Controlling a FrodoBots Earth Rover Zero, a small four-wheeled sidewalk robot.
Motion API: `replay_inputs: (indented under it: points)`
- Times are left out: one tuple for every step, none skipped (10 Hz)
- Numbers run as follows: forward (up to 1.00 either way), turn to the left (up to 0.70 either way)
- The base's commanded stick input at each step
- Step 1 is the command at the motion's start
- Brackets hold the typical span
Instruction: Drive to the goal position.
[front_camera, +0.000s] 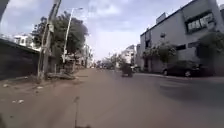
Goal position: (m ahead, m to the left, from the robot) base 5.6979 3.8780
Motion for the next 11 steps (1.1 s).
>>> replay_inputs:
  points:
    - [1.0, 0.06]
    - [1.0, 0.06]
    - [1.0, 0.06]
    - [1.0, 0.06]
    - [1.0, 0.06]
    - [1.0, 0.06]
    - [1.0, 0.06]
    - [1.0, 0.06]
    - [1.0, 0.06]
    - [1.0, 0.25]
    - [1.0, 0.46]
